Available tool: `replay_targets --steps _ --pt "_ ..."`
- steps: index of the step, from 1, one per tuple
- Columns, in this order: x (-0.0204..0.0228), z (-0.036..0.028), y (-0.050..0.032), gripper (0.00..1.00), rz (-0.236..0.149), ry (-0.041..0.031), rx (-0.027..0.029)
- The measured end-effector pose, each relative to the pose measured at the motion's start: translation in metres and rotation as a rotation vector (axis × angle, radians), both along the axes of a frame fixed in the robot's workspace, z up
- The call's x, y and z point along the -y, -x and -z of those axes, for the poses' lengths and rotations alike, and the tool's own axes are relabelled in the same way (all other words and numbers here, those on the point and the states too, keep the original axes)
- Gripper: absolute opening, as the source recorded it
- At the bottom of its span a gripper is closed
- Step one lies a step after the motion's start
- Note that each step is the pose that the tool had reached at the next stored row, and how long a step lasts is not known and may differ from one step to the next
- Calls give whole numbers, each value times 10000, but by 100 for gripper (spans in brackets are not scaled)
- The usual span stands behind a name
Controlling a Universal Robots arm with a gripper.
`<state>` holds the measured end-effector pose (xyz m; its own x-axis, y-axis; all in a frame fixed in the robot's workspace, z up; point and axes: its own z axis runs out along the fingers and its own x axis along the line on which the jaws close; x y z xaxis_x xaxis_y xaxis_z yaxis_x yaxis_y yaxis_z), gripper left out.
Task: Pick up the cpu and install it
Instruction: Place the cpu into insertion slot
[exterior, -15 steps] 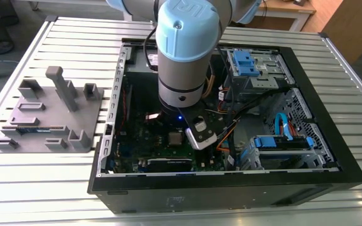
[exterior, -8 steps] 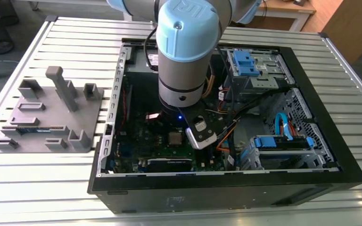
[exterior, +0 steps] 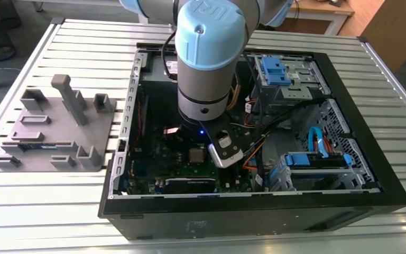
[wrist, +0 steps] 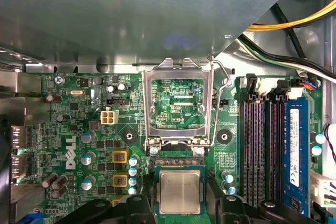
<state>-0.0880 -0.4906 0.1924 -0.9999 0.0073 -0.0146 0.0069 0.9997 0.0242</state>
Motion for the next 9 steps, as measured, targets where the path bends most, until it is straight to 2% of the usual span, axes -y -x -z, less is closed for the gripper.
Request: replay_targets --steps 9 --pt "-2 4 12 47 0 -2 1"
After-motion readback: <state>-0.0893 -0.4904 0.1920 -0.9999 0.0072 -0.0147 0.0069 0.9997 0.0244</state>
